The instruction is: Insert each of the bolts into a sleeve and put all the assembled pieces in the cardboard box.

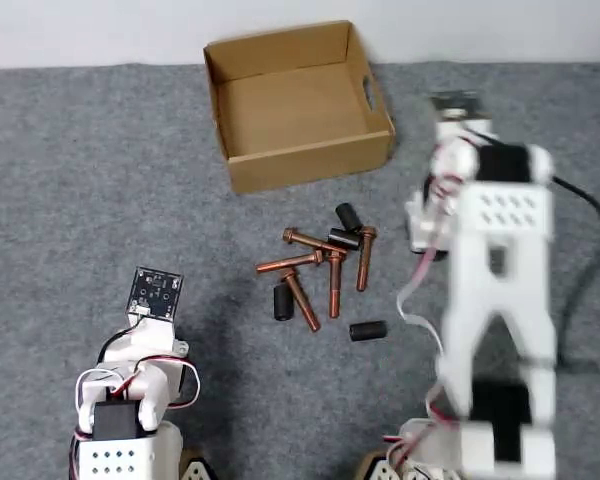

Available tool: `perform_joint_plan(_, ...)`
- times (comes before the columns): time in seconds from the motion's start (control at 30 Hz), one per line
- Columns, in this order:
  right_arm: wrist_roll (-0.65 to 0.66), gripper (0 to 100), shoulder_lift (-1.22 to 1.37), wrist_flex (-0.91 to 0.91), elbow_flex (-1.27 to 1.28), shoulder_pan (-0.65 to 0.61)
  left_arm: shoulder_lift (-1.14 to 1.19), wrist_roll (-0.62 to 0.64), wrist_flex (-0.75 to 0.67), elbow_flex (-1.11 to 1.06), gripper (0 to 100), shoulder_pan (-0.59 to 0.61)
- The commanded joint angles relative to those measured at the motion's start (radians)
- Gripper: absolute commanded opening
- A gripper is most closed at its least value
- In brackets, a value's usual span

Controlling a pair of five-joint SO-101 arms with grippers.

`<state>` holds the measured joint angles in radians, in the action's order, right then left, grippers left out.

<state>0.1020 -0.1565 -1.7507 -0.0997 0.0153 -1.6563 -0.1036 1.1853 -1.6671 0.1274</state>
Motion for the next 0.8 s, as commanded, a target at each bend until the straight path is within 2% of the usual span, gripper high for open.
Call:
perform_joint_plan(0.0, -0.017, 1.0, -0.277, -0.038, 0.084, 0.061, -0.008, -0.009, -0.025, 0.005, 1, 0.005)
perform_joint_plan(0.3, -0.028, 0.9, -0.723, 0.082, 0.460, 0.189, -0.008, -0.009, -0.025, 0.005, 1, 0.003)
perform_joint_plan(0.53, -0.253, 0.9, -1.000, 0.137, 0.718, 0.277, -0.008, -0.009, -0.025, 0.005, 1, -0.003)
perform_joint_plan(0.77, -0.292, 0.9, -1.199, 0.205, 0.945, 0.277, -0.008, -0.006, -0.035, 0.005, 1, 0.002)
